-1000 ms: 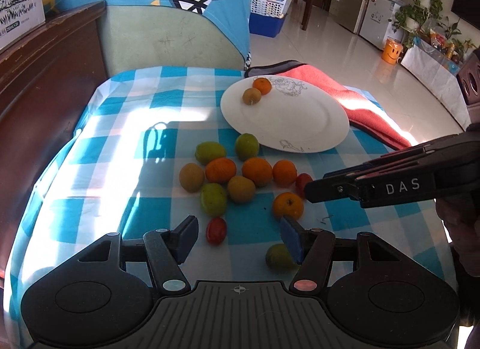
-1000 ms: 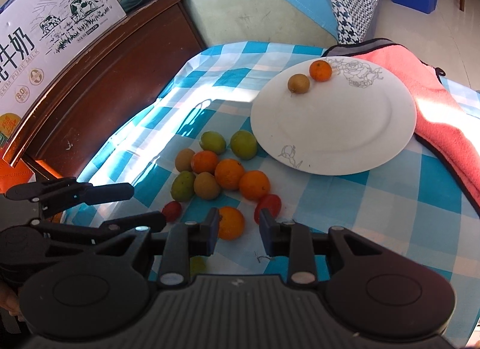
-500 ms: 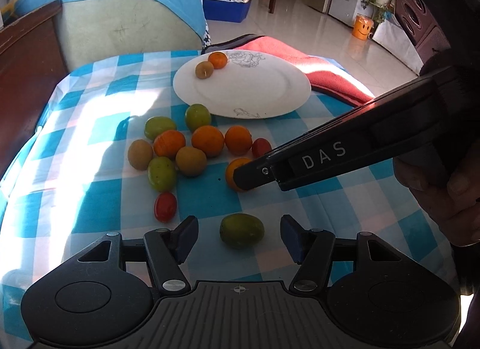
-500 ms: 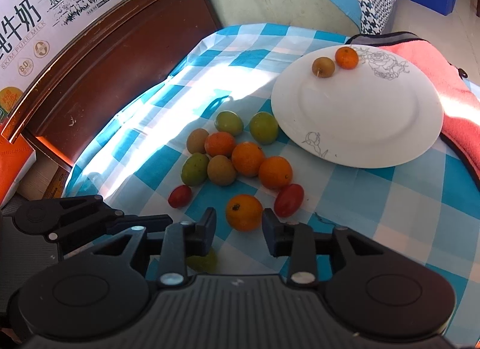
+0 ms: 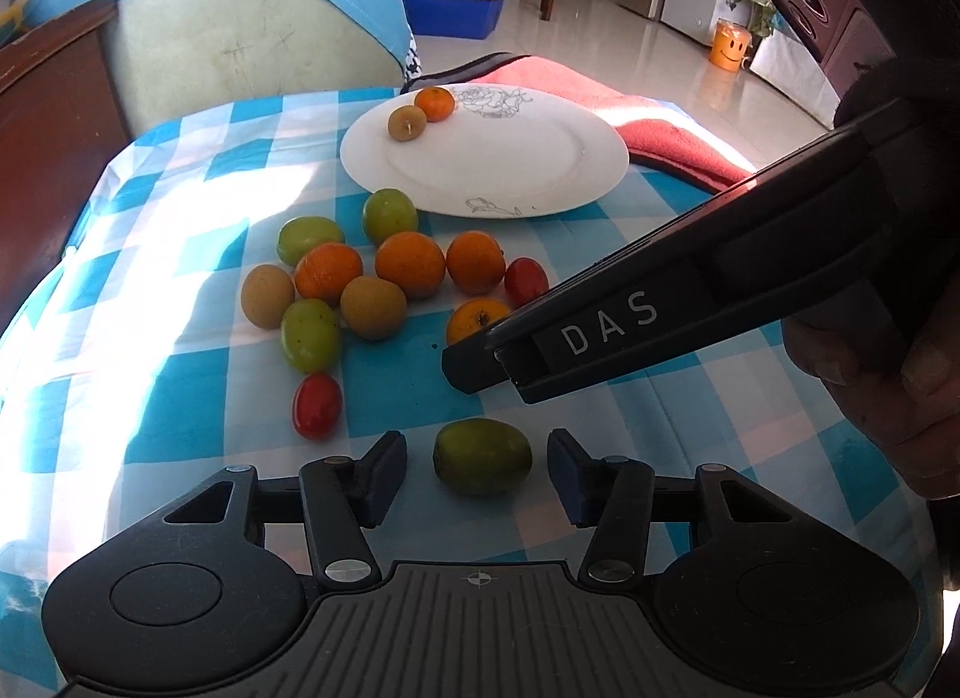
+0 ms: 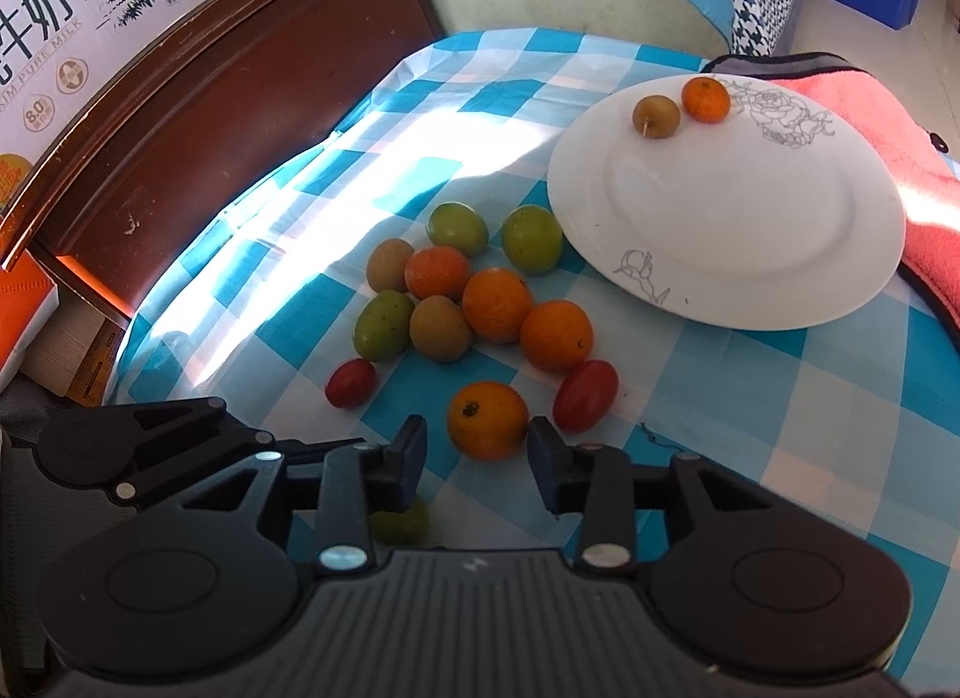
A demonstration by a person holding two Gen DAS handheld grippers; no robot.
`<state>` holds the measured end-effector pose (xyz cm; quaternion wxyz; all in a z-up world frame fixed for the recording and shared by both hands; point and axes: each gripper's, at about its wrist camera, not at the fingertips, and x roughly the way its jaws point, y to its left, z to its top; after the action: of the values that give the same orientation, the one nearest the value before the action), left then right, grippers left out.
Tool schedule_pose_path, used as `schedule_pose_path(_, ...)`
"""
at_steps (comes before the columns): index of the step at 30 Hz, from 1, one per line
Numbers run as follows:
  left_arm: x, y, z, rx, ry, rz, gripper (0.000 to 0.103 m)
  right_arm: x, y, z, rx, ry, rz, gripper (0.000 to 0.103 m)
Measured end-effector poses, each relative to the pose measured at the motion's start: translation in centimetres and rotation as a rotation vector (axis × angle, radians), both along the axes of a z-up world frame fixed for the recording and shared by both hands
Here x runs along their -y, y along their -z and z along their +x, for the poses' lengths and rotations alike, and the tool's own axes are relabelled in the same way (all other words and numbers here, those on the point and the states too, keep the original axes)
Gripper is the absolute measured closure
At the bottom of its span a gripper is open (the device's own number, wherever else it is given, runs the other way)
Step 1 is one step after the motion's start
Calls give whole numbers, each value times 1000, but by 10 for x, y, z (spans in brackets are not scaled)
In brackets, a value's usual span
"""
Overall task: Organize fruits
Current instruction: 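Grasp a green plum with the left gripper while the right gripper approaches a tangerine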
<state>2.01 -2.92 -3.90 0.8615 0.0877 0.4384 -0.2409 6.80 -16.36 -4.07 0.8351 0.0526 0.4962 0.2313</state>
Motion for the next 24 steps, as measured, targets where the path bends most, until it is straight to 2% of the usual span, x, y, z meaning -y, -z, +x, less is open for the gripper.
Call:
schedule_pose_path(4,0,0,0,7,-4,2,57,-3,2,0,3,-4,-13,63)
schedule_pose_path(9,-4,-1,2,1,-15,-16,71,-5,2,-1,21,-15,-31,64)
schedule_pose_path(13,-4,-2,4,-7,-18,-13,71,-7,2,-2,40,-27,-60,72)
schedule_pose_path(24,-9,-9,11,18,-73,-9,71,-1,-5,-1,54,-20,-39,73)
